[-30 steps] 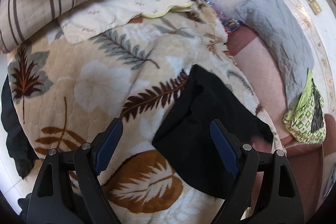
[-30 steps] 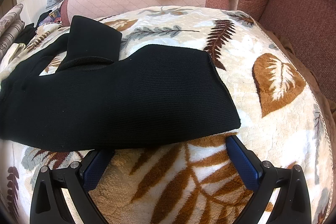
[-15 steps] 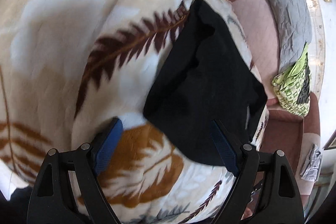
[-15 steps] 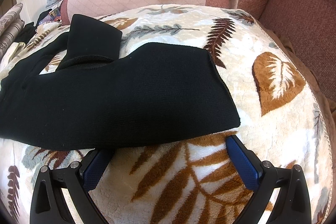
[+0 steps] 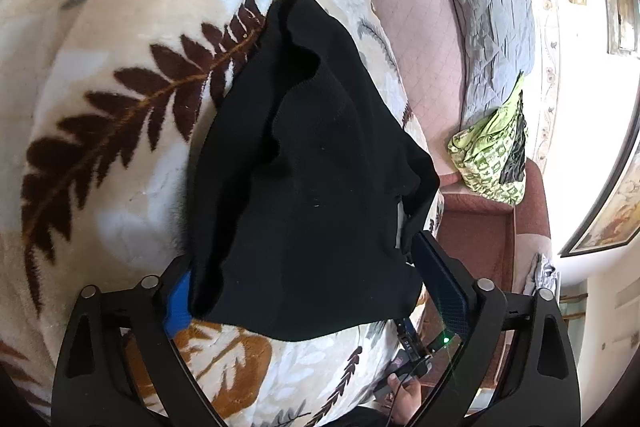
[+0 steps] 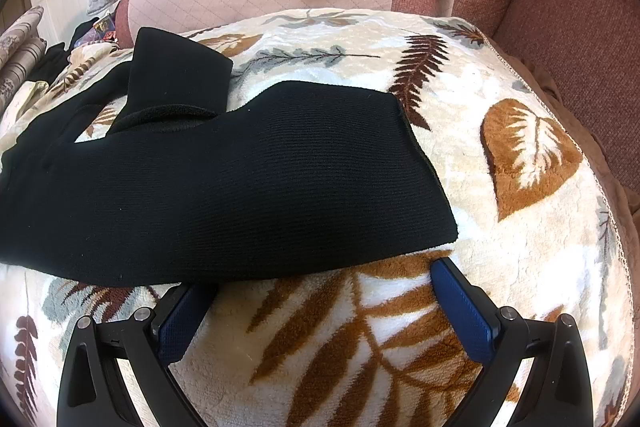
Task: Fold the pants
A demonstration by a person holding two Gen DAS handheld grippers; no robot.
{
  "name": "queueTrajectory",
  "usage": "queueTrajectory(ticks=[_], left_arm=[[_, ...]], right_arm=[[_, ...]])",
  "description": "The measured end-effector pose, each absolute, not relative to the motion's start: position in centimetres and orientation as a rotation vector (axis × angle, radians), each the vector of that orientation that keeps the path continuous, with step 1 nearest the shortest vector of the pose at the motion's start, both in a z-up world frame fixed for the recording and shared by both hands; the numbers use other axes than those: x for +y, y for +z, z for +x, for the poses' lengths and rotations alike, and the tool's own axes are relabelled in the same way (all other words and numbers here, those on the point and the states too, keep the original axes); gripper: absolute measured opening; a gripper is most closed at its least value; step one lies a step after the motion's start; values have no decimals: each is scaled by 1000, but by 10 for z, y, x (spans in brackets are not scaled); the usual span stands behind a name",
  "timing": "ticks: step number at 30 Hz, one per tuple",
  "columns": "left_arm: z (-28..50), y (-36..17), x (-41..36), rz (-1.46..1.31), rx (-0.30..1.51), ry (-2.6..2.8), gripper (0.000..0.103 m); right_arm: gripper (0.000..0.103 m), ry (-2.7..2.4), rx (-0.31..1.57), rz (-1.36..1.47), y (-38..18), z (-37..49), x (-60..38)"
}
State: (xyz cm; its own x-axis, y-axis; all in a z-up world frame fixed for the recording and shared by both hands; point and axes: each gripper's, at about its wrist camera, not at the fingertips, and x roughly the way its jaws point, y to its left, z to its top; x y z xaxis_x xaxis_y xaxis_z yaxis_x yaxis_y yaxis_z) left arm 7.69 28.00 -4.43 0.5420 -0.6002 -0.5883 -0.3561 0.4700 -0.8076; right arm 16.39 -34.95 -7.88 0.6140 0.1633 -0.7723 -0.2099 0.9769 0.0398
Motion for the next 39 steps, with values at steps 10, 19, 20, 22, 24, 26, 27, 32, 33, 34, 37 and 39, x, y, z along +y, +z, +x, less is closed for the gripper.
queueTrajectory(ticks=[10,19,20,22,24,26,27,32,33,34,37,39], left_arm=[[81,-49,257,-936,1137,-53,13],[75,-37,234,-680,1123,47,9],[75,-38,232,-659,1129,55,9],[75,-39,226,-605,1132,83,11],[76,-38,218,-545,1134,114,14],[76,-38,209,-481,1128,139,15],[76,-37,206,-455,1125,144,15],[76,-38,202,-418,1112,154,16],[76,-38,203,-418,1111,154,16],[76,-38,202,-407,1112,157,17],[75,-36,200,-392,1112,172,19],[74,-36,201,-418,1111,167,19]], right_arm=[[103,214,885,-59,-79,164,-349],[102,307,973,2,-68,141,-367],[99,322,978,47,-67,136,-375],[89,345,969,237,-58,131,-403],[89,375,920,529,-56,131,-438],[89,379,897,788,-65,135,-466],[89,371,893,894,-73,139,-475],[74,404,838,1168,-96,155,-492],[66,399,840,1171,-99,158,-492],[58,393,855,1174,-102,161,-490],[44,372,914,1139,-104,170,-482],[38,365,913,1142,-111,172,-483]])
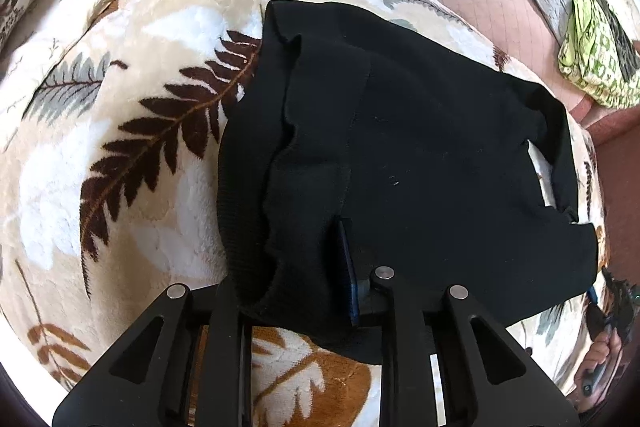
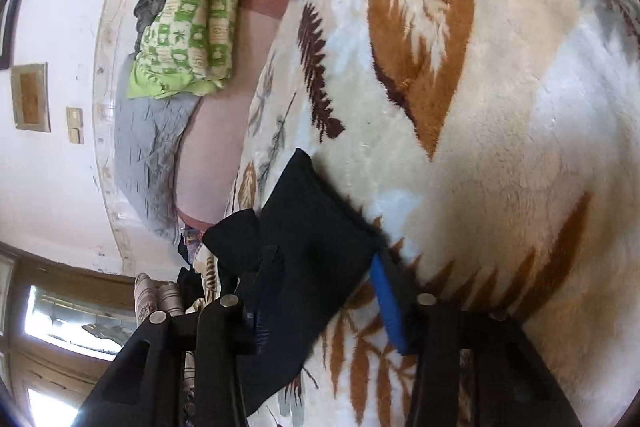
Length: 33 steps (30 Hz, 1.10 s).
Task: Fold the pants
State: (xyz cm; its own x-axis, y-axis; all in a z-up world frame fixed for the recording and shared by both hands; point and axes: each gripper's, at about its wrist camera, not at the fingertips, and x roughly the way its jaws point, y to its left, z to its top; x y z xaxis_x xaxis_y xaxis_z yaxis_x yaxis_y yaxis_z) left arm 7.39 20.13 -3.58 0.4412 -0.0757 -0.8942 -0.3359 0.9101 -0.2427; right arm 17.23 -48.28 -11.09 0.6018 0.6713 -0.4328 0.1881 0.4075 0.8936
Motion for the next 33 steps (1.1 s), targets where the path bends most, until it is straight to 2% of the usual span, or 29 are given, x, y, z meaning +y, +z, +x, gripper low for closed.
queueTrajectory(ticks=[3,5,6,16,19,23,33], left_arm=[[70,-33,204,-431,1095,167,14],[66,-27,204,-433,1073,149,7],[64,-26,203,-427,1067,147,6],[4,6,234,-484,987,212,5],[-25,3,263,-558,1030,251,5],[-51,-14,287,-651,1095,299,5],[-41,-25,280,-632,1083,358,7]], right_arm=[[33,365,899,1177,-113,178,-482],[19,354,893,1154,-111,177,-483],[6,337,903,1133,-110,178,-482],[4,399,908,990,-76,154,-466],[4,417,936,975,-66,127,-455],[4,395,1041,1002,-80,88,-443],[4,317,1066,915,-81,70,-432]])
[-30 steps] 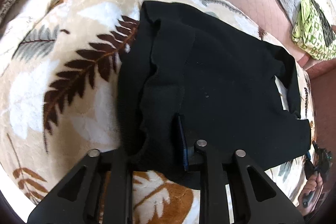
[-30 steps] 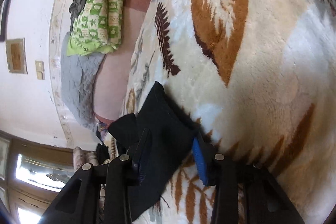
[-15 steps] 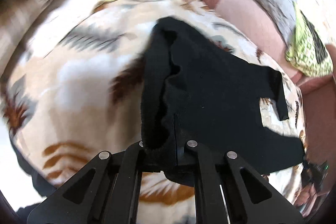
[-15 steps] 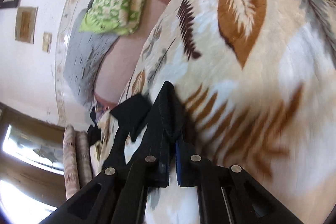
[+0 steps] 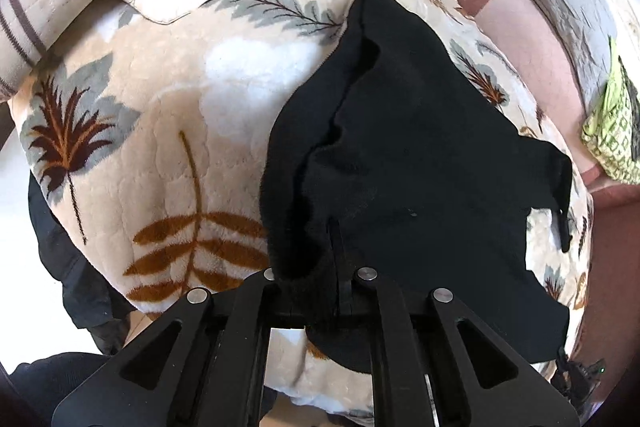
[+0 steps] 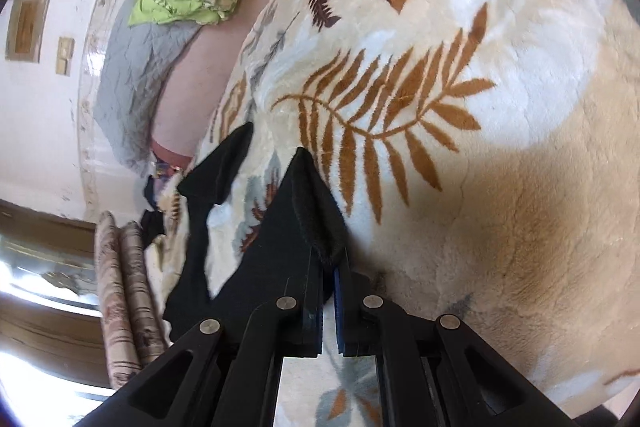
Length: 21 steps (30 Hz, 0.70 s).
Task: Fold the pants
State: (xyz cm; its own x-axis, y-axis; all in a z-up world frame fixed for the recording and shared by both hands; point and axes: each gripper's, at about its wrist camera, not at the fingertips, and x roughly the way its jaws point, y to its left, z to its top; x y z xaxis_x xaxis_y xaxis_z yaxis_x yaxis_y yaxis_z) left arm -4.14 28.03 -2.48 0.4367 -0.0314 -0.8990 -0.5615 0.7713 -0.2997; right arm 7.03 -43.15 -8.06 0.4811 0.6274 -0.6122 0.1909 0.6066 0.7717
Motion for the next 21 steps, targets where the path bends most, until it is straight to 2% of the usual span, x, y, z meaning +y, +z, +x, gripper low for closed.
queueTrajectory(ticks=[2,4,9,12,14,15,16,21], left_arm=[[-42,-25,284,-615,1084,386,24],[-44,-23,289,-626,1071,431,35],[-65,2,306,-677,948,524,35],[-66,33,296,-634,893,487,35],[-60,56,278,-610,877,399,38],[-56,66,266,-626,873,338,40],[-52,70,260,-635,874,296,45],[-11,71,207,-520,867,155,46]], right_arm=[[4,242,1065,840,-79,71,-433],[4,139,1044,787,-78,70,-443],[4,-13,843,663,-40,60,-463],[5,61,679,417,7,64,-432],[24,166,606,161,32,76,-390],[54,230,588,30,39,82,-365],[69,303,567,-75,42,87,-341],[69,583,598,-349,28,123,-259]])
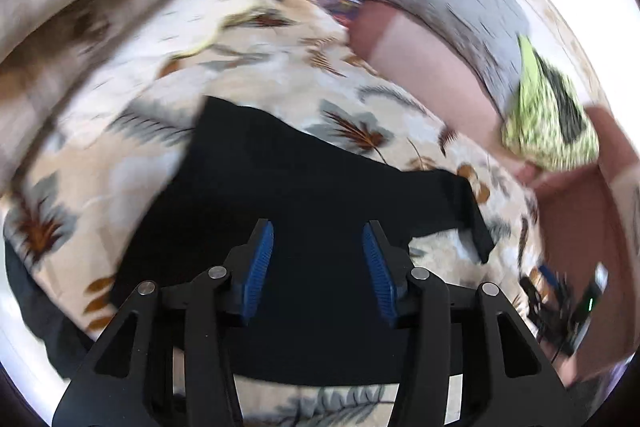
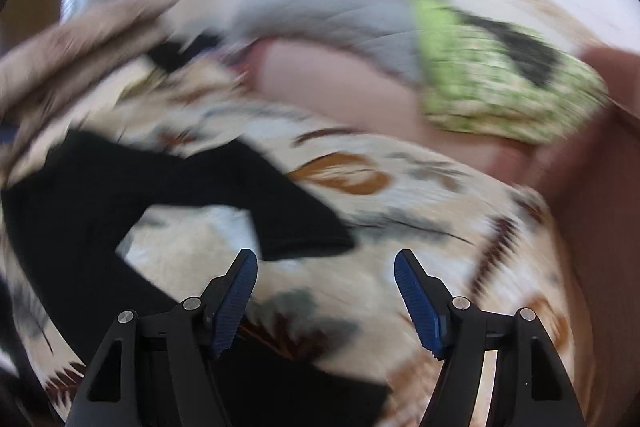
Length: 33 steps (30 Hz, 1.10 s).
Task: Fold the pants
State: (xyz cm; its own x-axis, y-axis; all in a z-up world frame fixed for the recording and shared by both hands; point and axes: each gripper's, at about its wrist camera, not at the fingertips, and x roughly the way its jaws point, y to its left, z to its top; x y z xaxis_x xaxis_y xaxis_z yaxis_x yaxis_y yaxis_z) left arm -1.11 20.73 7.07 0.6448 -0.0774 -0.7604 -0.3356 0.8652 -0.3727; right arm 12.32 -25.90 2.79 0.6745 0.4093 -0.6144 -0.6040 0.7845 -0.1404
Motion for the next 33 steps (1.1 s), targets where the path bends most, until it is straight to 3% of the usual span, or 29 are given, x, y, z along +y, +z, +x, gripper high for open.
queueTrajectory(ticks=[6,8,11,13,17,26,33], left_arm=[[24,35,193,-588,976,132,46],[32,31,190,-581,991,128,46],[40,26,183,-583,1011,98,46],[42,20,185,-603,1032,96,46],[37,11,194,-664,1051,113,46],[33,5,187,-736,1077,89,46],[28,12,188,-733,1061,99,46]], right_arm=[[69,705,682,-561,-10,165,-190],[61,704,719,-645,-25,178,-173],[39,651,809,-826,-55,195,-153],[5,579,786,-851,-57,200,-156],[5,535,769,-706,-17,199,-182],[5,636,787,-418,149,112,-216],[5,829,823,-26,192,68,-226]])
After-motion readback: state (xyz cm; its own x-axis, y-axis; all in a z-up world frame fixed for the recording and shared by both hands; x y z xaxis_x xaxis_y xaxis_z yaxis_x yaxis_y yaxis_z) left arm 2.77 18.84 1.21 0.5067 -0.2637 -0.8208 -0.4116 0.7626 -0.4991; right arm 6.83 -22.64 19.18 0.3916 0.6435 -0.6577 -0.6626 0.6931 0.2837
